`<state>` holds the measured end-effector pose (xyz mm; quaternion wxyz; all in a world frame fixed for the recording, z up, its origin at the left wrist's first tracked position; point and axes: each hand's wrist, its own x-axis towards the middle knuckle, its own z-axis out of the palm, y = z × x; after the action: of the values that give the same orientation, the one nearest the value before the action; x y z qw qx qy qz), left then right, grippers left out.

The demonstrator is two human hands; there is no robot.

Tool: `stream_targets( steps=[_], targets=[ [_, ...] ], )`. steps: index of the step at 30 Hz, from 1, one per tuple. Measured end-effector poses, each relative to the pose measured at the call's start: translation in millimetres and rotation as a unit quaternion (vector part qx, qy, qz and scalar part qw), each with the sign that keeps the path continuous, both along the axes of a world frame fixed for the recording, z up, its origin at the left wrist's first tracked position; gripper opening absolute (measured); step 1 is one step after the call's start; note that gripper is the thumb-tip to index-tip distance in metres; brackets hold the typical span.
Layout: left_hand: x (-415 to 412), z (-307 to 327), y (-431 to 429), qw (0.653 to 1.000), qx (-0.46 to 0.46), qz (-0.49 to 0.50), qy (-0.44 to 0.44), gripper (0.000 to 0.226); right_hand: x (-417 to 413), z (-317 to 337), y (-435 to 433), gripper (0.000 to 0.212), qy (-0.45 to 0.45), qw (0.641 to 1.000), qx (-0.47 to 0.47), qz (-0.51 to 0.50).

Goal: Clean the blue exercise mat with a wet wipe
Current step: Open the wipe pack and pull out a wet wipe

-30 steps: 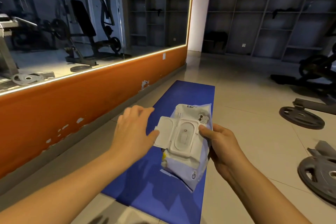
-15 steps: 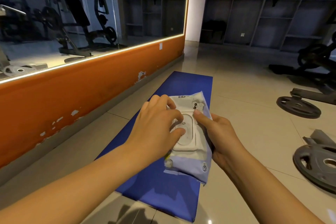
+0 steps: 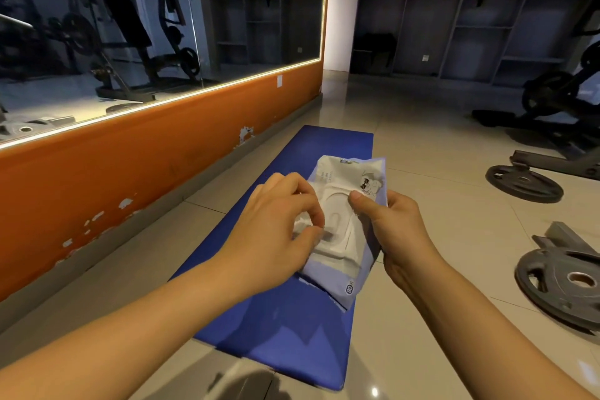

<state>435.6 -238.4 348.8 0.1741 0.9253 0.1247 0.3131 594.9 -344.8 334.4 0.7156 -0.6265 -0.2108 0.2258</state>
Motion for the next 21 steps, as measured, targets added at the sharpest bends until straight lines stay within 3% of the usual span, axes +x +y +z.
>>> stream_targets(
  steps=[6,10,15,21],
  targets=[
    [-6.8,-6.6,1.0,0.99,0.122,-0.028,0.069,0.003,3.1,2.2,-1.8,0.012,0.064,0.997,0.043,-0.004],
    [-7.6,-7.5,5.5,0.998,0.032,-0.009,0.045,0.028,-2.7,0.4,1.7,0.011,0.057,0.997,0.054,-0.01],
    [-8.8,-6.1,8.0,0.998,-0.028,0.056,0.024,0.026,-15.0,-1.2,5.6,0.015,0.037,0.998,0.059,0.002],
    [-10.7,-5.5,2.8,0.995,-0.076,0.061,-0.001,0.02,-28.0,2.4,6.9,0.012,-0.002,0.997,0.077,0.015]
  ],
)
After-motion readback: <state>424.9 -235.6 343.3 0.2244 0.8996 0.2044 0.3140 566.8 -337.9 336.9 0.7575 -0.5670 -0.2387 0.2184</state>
